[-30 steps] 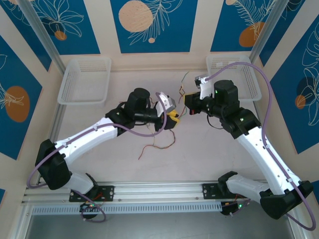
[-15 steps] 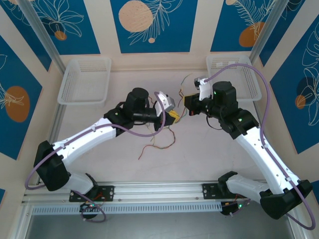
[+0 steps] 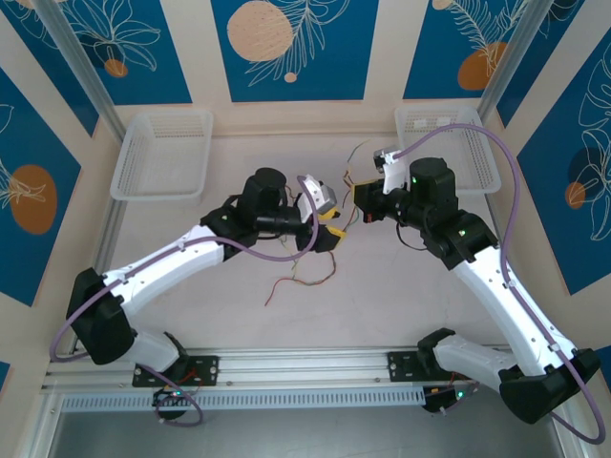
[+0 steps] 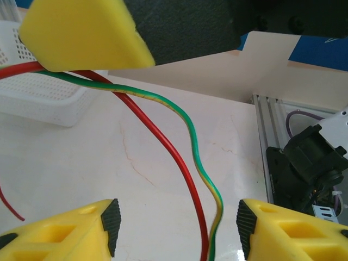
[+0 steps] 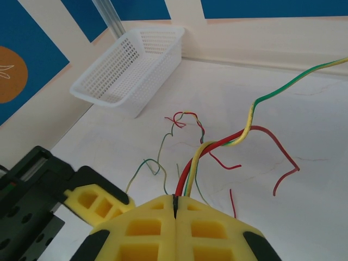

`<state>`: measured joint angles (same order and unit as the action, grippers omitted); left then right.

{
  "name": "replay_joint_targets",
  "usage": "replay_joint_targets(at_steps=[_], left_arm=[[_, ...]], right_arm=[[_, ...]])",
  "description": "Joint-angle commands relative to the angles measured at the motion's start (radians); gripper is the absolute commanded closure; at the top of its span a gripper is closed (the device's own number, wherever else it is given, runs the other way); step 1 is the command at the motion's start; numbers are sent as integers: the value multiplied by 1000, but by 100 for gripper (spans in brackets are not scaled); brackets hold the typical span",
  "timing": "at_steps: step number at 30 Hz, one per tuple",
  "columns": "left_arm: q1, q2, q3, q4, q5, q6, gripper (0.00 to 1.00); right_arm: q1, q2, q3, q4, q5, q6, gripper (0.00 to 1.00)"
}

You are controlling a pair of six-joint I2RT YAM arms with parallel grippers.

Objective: Untangle the cables

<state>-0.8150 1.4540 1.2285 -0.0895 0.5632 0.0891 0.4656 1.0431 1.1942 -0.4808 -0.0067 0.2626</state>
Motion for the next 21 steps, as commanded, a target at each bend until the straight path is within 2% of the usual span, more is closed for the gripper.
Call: replay_joint_targets(at_steps=[1, 3, 5, 6, 7, 8, 13, 17, 21], left_arm=[[-9, 27, 37, 24, 49, 14, 36], [-11, 34, 37, 35, 52, 11, 35], [-10, 36, 30, 49, 50, 8, 44], [-10, 37, 28, 51, 43, 8, 52], [-11, 36, 26, 53, 36, 7, 67], [-11, 34, 25, 54, 22, 1, 77], [-10, 14, 8, 54, 5, -2, 92], [-11, 3, -8, 59, -10, -1, 100], [-11, -4, -18, 71, -22, -9, 100]], right_arm=[[8, -17, -18, 36, -40, 17, 100], [9, -18, -25, 42, -38, 21, 100], [8, -18, -31, 46, -42, 24, 100], [9, -18, -33, 48, -45, 26, 100], [9, -20, -34, 51, -48, 27, 100], [8, -21, -37, 52, -46, 28, 100], [8, -26, -43, 42, -12, 20, 100], [6, -30, -50, 53, -14, 25, 100], [5, -28, -50, 53, 11, 33, 100]])
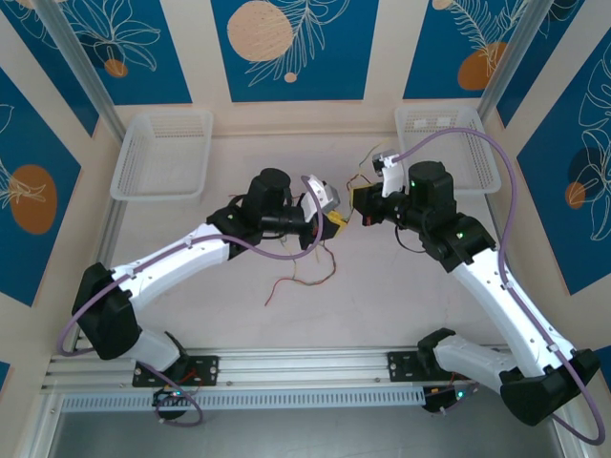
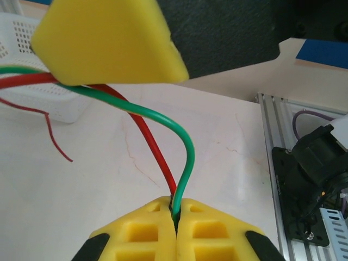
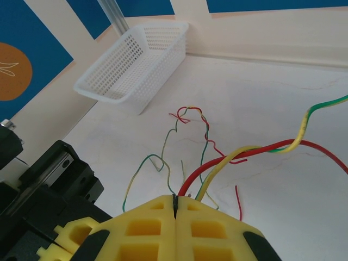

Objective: Untangle the cables

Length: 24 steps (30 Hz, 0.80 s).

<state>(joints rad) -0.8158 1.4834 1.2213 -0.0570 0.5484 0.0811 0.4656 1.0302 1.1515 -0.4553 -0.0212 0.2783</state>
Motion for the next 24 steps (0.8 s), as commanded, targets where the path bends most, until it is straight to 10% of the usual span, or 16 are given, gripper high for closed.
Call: replay_joint_targets(at_steps=[1, 3, 6, 9, 13, 18, 24], left_arm=[[-10, -35, -17, 49, -10, -3, 100], [-10, -41, -25, 64, -18, -4, 100], [-10, -51, -44, 88, -42, -3, 100], [-9, -64, -59, 109, -61, -4, 100], [-10, -65, -69, 116, -76, -1, 100], [-9, -63, -77, 126, -87, -1, 100], [-8, -64, -75, 132, -90, 0, 100]], right_arm=[[5, -15, -6, 26, 32, 23, 100], [2, -17, -4, 22, 46, 33, 94], [-10, -39, -14, 26, 64, 57, 46], [-52, -87, -56, 64, 44, 101, 31], [-169, -127, -131, 112, -97, 207, 31], [-271, -151, -210, 154, -218, 278, 64], [-300, -219, -265, 164, -152, 270, 39]])
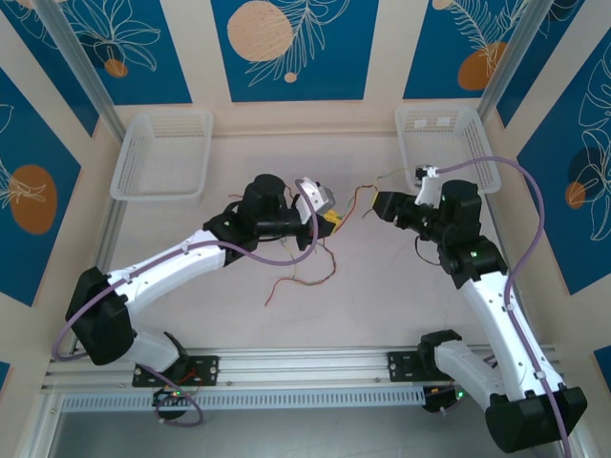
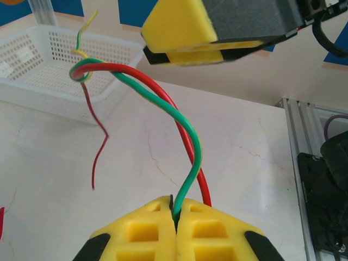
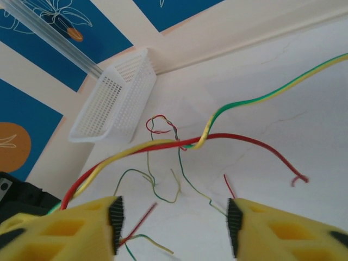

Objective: Untangle the cables

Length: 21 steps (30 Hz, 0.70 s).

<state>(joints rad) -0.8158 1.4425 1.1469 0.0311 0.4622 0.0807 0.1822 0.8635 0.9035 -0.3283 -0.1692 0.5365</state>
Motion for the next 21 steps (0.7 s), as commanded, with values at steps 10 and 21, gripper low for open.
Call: replay_joint_targets(at_steps=[10, 21], left_arm=[[-5, -137, -22, -20, 29, 63, 100], [-2, -180, -12, -73, 177, 55, 100]], right_arm=[[-127, -168, -289, 256, -98, -233, 33], [4, -217, -397, 507, 65, -409, 21]])
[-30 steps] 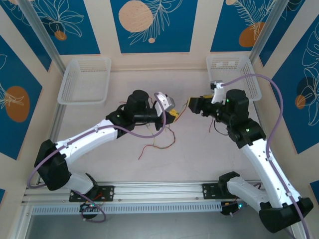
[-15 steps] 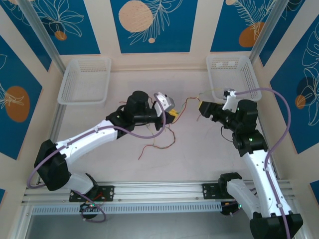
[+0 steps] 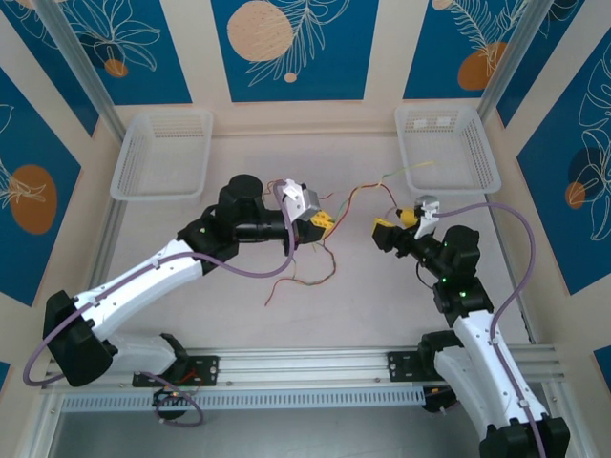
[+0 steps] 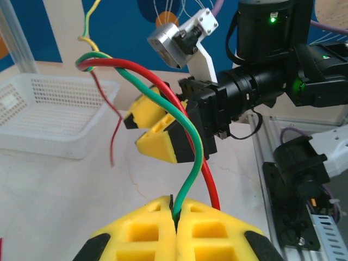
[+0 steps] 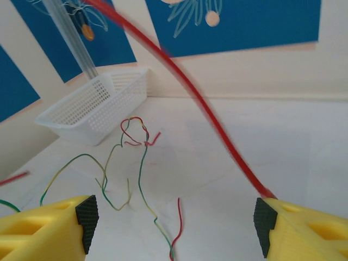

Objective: Untangle the cables

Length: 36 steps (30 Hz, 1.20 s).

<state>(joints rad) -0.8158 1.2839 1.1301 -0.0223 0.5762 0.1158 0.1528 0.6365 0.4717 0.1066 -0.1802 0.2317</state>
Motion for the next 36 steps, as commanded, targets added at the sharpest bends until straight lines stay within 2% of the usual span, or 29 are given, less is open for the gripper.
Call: replay_joint_targets(at_steps=[1, 5, 8, 12, 14, 16, 19, 21, 23, 25, 27, 28, 35, 36], left_arm=[[-3, -24, 5, -27, 62, 25, 100], [-2, -28, 14, -53, 84, 33, 100], [-2, -29, 16, -63, 93, 37, 100], [-2, -43, 17, -84, 79, 49, 100], [-3, -53, 13, -89, 70, 55, 100], [-2, -60, 13, -93, 67, 57, 100], [-2, -64, 14, -97, 67, 58, 100], [-1, -66, 14, -97, 70, 56, 100], [0, -68, 14, -97, 70, 56, 100], [0, -72, 13, -98, 58, 55, 100], [0, -78, 8, -96, 34, 56, 100], [2, -82, 2, -90, 15, 52, 100], [15, -108, -29, -54, 12, 31, 100], [15, -107, -24, -64, 18, 34, 100]], right_arm=[[45, 12, 38, 77, 81, -113, 21], [69, 39, 48, 111, 100, -145, 24], [89, 52, 61, 121, 119, -164, 38], [99, 26, 63, 131, 162, -168, 45], [100, 9, 64, 118, 191, -175, 42], [105, -9, 64, 107, 232, -178, 33], [108, -47, 15, 151, 242, -189, 26], [109, -52, 1, 159, 222, -195, 28], [108, -42, 4, 154, 161, -204, 43], [110, -19, 22, 143, 110, -207, 75], [115, -4, 32, 144, 100, -204, 96], [115, 2, 31, 153, 114, -196, 100], [111, 7, 28, 174, 126, -179, 99], [110, 8, 30, 169, 140, -175, 88]])
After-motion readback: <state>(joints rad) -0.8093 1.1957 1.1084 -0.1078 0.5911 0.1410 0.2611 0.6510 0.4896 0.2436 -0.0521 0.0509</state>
